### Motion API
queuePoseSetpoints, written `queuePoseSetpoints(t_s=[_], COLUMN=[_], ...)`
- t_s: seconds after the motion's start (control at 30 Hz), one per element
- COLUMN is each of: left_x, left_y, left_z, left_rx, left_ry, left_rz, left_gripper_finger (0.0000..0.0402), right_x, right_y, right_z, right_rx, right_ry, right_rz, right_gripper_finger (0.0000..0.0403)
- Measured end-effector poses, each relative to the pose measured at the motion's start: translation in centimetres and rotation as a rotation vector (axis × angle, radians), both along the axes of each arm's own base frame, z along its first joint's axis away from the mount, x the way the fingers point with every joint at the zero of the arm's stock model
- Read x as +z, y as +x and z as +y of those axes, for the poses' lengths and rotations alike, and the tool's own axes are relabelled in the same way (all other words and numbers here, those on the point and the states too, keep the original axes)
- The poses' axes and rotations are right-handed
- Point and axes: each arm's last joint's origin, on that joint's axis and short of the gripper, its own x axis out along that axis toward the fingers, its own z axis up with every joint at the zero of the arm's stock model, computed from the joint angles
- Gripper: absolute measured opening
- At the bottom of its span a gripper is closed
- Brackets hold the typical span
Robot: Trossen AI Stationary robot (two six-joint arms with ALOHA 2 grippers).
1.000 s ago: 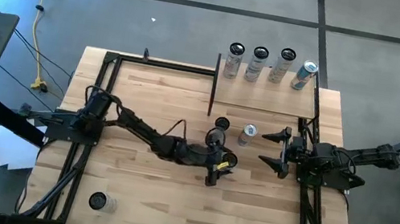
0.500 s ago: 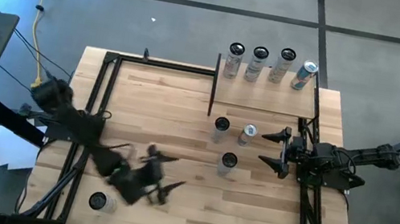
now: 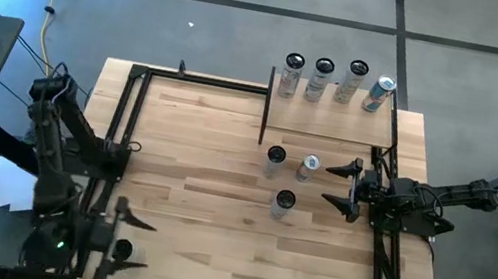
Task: Place canned beverage on shelf
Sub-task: Move the white pink soda can to the center of the table
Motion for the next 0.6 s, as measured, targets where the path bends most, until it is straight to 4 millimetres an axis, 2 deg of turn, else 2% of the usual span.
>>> queuePoseSetpoints(t_s=[0.2, 0.6], left_x=[-2.2, -6.8], left_y=[-3.6, -4.4], left_z=[-1.1, -3.3], left_rx=[0.017, -0.023], left_ry=[-0.073, -0.080], left_rz=[-0.025, 0.062], left_gripper_finger=[0.0337, 0.0337], right_x=[0.0, 0.0], right_y=[0.0, 0.0], right_z=[0.0, 0.0], right_rx=[-0.004, -0.003], right_ry=[0.000, 0.000], right_rz=[0.000, 0.000], right_gripper_finger=[0.0389, 0.0389])
